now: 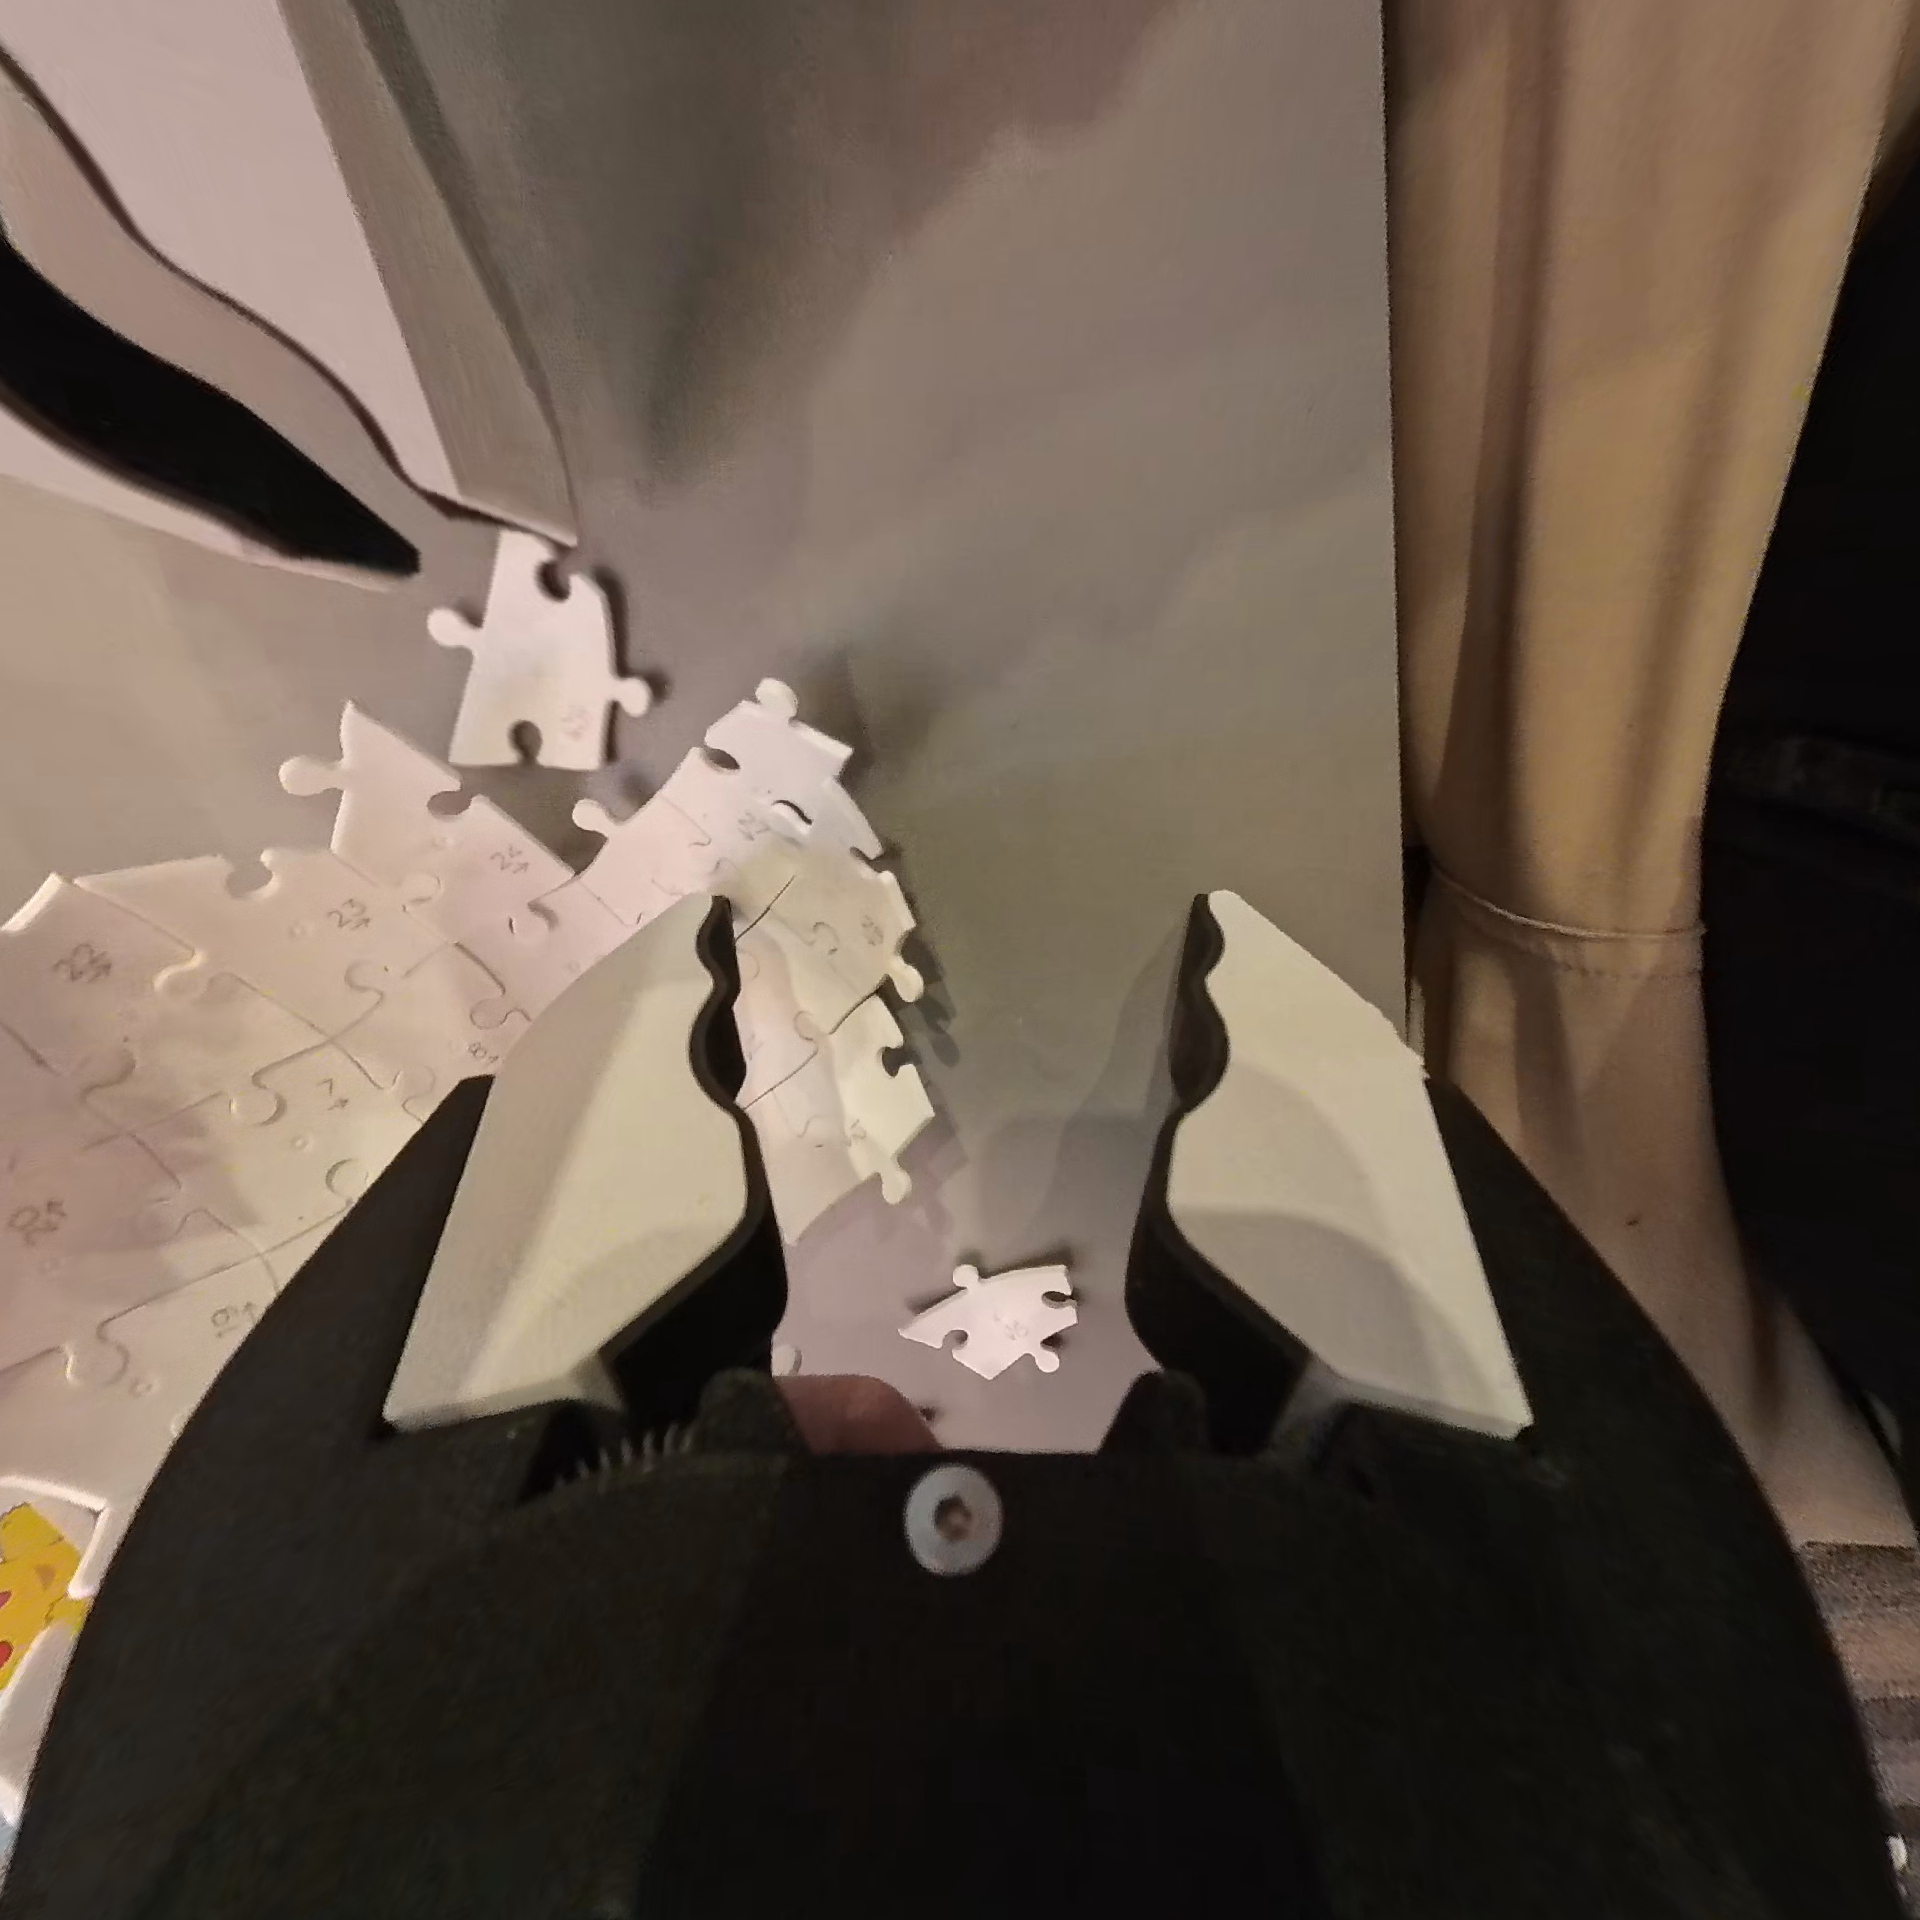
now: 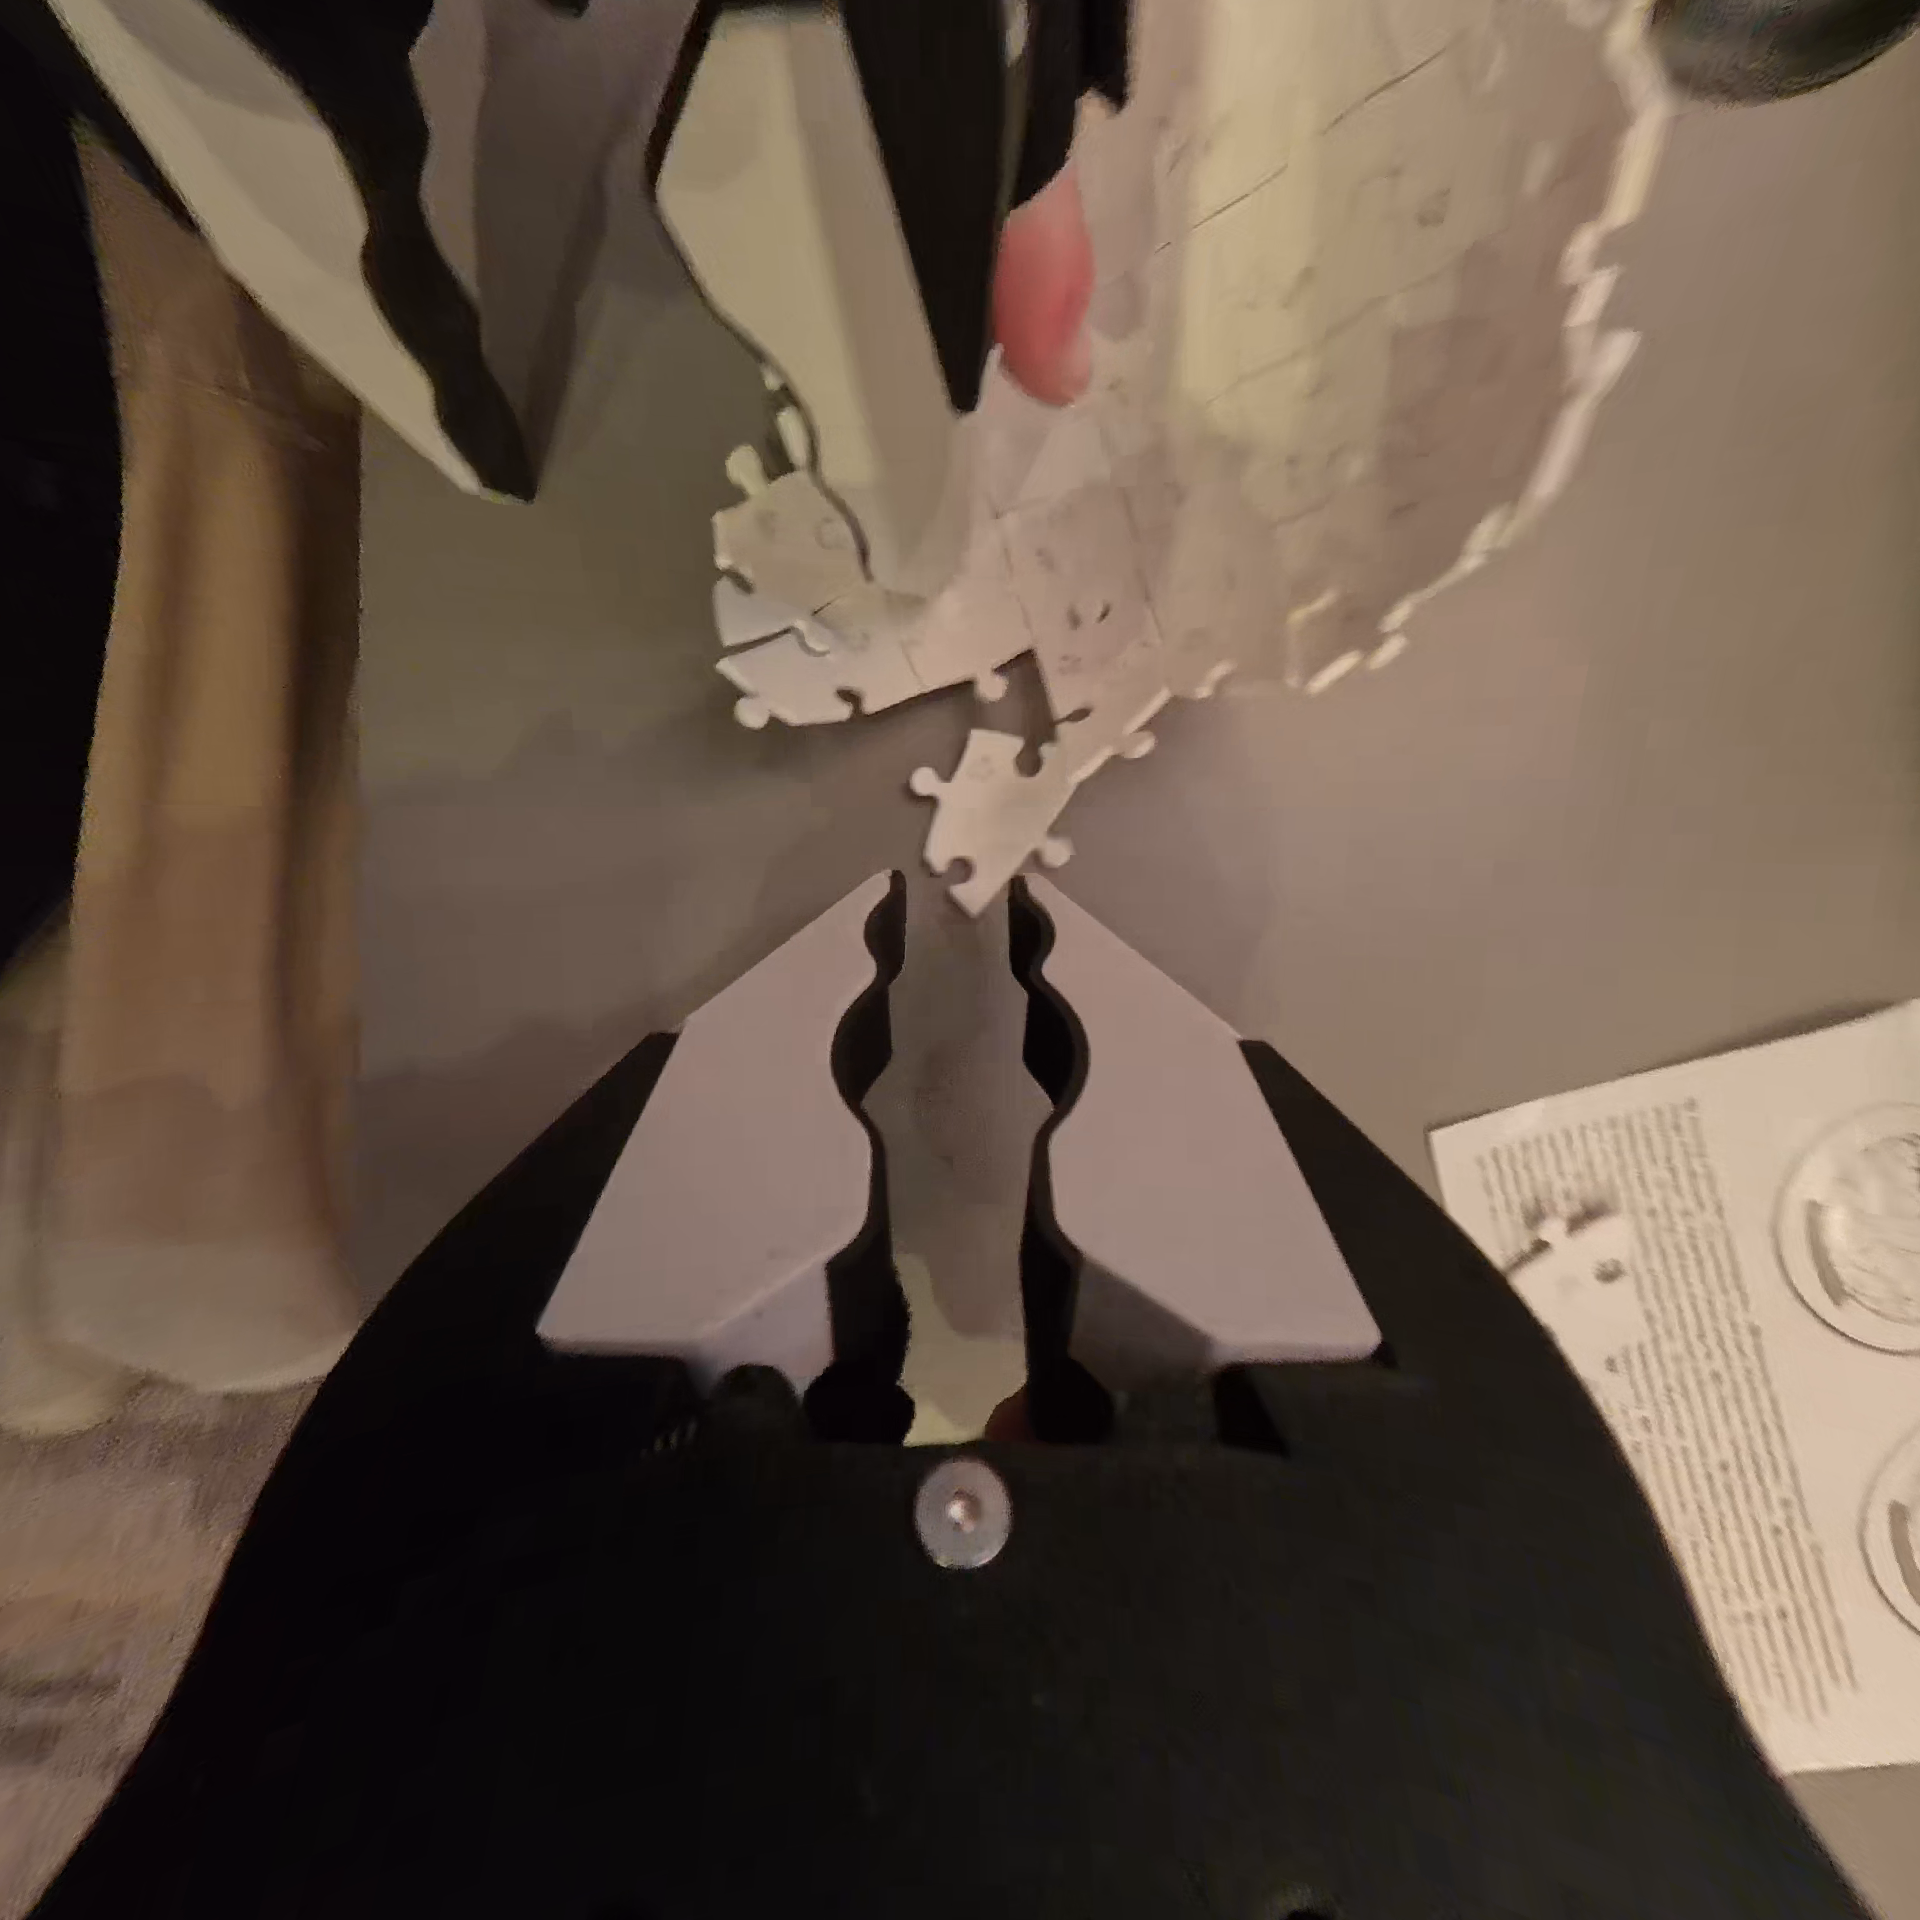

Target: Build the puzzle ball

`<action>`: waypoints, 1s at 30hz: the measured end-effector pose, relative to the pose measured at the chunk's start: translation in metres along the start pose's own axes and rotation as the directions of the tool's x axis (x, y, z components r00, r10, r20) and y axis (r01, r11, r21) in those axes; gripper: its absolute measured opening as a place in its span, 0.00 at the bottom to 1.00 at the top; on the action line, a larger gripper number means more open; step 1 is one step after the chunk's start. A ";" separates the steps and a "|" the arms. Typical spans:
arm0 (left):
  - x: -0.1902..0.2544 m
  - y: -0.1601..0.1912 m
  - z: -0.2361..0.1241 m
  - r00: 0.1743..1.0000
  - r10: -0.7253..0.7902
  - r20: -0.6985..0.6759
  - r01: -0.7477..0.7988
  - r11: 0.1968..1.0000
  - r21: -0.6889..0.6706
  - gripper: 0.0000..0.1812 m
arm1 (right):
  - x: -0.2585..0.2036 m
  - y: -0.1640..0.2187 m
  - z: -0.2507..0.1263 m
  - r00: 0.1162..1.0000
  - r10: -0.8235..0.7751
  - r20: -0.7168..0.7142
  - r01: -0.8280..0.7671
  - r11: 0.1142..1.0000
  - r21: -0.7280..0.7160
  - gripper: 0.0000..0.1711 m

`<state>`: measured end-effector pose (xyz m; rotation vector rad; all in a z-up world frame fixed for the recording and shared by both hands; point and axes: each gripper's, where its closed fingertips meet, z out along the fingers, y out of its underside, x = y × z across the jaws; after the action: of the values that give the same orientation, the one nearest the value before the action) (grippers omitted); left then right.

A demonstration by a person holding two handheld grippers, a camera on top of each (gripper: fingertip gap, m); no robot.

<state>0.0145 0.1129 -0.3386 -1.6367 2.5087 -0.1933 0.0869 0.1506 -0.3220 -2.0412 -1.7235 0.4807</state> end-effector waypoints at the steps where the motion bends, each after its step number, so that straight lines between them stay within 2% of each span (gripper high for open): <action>1: 0.000 0.000 0.000 1.000 0.000 0.000 0.000 1.000 -0.001 0.45 | 0.003 0.002 0.001 1.000 0.000 -0.020 -0.001 1.000 -0.008 0.11; 10: 0.000 0.000 0.000 1.000 -0.004 0.001 0.004 1.000 0.001 0.45 | 0.011 0.004 0.011 0.991 0.062 -0.117 -0.062 0.998 0.004 0.14; 18: 0.000 0.000 0.000 1.000 -0.004 -0.001 0.004 1.000 0.000 0.45 | 0.004 -0.006 0.013 0.980 0.138 -0.145 -0.135 0.990 0.033 0.16; 24: 0.000 0.001 0.000 1.000 -0.009 0.004 0.009 1.000 -0.001 0.45 | 0.014 -0.005 0.017 0.975 0.149 -0.167 -0.145 0.989 0.037 0.09; 30: 0.000 0.001 0.000 1.000 -0.006 0.004 0.006 1.000 -0.003 0.45 | 0.012 -0.006 0.016 0.971 0.170 -0.169 -0.162 0.985 0.061 0.08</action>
<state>0.0140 0.1136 -0.3387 -1.6448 2.5025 -0.1863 0.0754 0.1645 -0.3327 -2.1355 -1.4356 0.3781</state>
